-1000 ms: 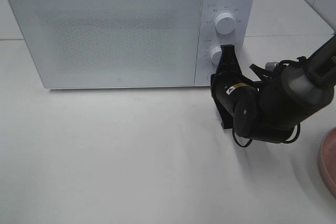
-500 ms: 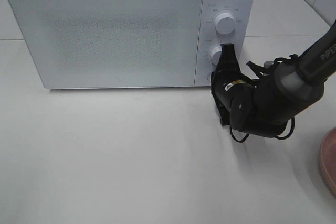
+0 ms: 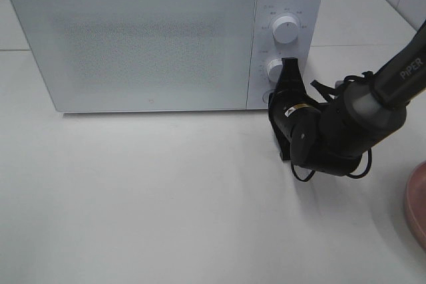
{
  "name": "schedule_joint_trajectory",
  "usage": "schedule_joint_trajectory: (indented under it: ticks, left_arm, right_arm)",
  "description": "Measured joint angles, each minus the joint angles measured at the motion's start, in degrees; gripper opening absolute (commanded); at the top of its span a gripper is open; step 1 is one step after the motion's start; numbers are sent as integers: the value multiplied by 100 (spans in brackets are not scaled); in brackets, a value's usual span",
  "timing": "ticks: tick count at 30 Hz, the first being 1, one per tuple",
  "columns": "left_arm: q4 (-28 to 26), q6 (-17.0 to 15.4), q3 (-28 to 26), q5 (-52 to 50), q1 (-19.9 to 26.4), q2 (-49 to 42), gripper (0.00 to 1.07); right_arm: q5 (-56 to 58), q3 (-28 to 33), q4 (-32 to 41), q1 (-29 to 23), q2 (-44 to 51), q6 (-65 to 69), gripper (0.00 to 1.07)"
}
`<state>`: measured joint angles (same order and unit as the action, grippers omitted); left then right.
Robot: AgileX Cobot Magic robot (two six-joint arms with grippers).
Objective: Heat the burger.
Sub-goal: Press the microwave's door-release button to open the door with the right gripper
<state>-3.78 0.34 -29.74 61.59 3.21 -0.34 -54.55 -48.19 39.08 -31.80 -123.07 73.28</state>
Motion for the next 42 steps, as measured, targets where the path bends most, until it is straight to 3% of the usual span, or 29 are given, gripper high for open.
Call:
schedule_joint_trajectory:
  ticks: [42]
  left_arm:
    - [0,0,0,0,0,0,91]
  right_arm:
    - [653,-642,476,63,-97,-894,0]
